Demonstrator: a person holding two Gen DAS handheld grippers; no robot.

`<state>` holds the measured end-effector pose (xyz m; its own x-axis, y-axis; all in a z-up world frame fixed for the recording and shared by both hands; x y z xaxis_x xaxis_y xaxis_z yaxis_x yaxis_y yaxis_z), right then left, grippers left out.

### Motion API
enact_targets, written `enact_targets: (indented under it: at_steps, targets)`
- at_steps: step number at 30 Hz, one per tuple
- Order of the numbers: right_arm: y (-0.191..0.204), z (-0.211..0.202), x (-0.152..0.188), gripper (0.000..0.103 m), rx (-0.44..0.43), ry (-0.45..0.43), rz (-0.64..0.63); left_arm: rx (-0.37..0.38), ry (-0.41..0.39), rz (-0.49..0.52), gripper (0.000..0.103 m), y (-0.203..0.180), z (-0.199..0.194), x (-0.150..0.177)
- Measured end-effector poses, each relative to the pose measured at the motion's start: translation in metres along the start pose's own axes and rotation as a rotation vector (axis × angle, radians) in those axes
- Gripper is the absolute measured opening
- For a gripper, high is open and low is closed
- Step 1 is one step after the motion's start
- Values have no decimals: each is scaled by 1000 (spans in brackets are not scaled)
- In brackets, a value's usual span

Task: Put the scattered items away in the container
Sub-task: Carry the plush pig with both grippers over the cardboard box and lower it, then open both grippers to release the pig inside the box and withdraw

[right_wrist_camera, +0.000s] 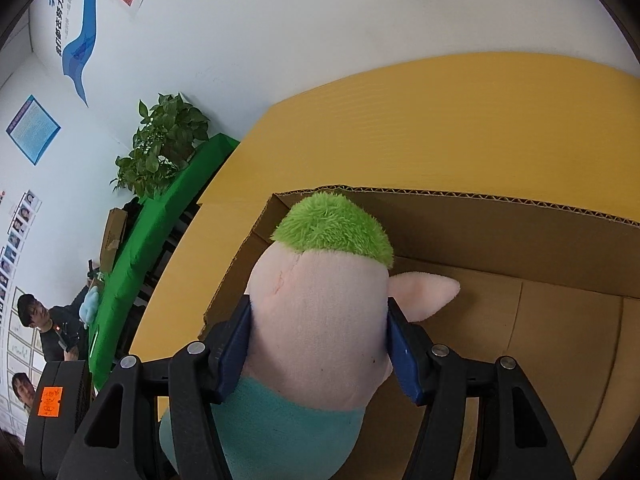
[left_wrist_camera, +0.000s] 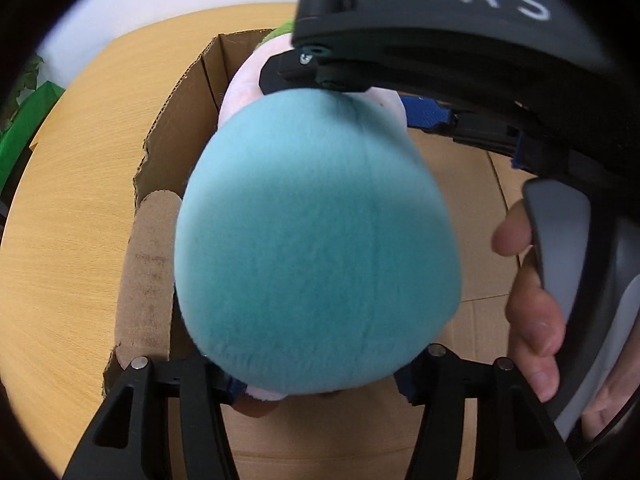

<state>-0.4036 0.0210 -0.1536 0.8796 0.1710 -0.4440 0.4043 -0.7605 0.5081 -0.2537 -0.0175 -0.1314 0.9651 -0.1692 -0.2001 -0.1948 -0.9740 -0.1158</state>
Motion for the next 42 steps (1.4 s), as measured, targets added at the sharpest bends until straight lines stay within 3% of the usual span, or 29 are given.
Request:
enact_targets:
  at_steps: [5, 9, 16, 19, 22, 24, 26, 27, 29, 31, 36, 42]
  targets:
    - [3, -3, -2, 79, 69, -63, -46, -19, -16, -19, 61, -7, -7, 14]
    - [2, 3, -4, 86, 112, -60, -68, 20, -42, -41, 62, -10, -26, 39]
    - [10, 7, -5, 94, 153, -56, -44, 25, -175, -51, 61, -6, -93, 102]
    - [22, -20, -6, 94, 179, -86, -65, 26, -229, -30, 61, -7, -114, 132]
    - [41, -75, 3, 96, 101, -162, -63, 41, -270, 1, 61, -18, -123, 159]
    - [57, -120, 23, 101, 13, -213, -57, 89, -283, 3, 62, -10, -120, 165]
    - [69, -163, 55, 103, -44, -257, -59, 140, -281, 8, 62, 10, -116, 136]
    - [72, -182, 74, 103, -51, -269, -59, 150, -271, 12, 62, 20, -118, 113]
    - [71, -213, 116, 103, -31, -284, -58, 149, -249, 14, 61, 17, -107, 119]
    - [61, -230, 156, 103, 45, -269, -46, 118, -261, 40, 61, 42, -89, 116]
    - [9, -228, 237, 103, 255, -146, -13, 130, -227, 59, 61, 33, -79, 123]
    - [-43, -221, 280, 98, 416, -82, 7, 109, -213, 63, 61, 30, -68, 129]
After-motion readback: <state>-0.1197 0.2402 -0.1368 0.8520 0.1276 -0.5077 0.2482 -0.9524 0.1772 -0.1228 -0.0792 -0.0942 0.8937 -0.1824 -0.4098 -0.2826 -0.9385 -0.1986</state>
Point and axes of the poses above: each gripper's, at about its wrist camera, not at the fingertips, and z roughly the way its jaws point, y to its left, x to its underside, the point moved 6 cm from there along z, roughly the way its jaws point, and after that the axes turned 9 degrees about y, right-handed, at the moved point
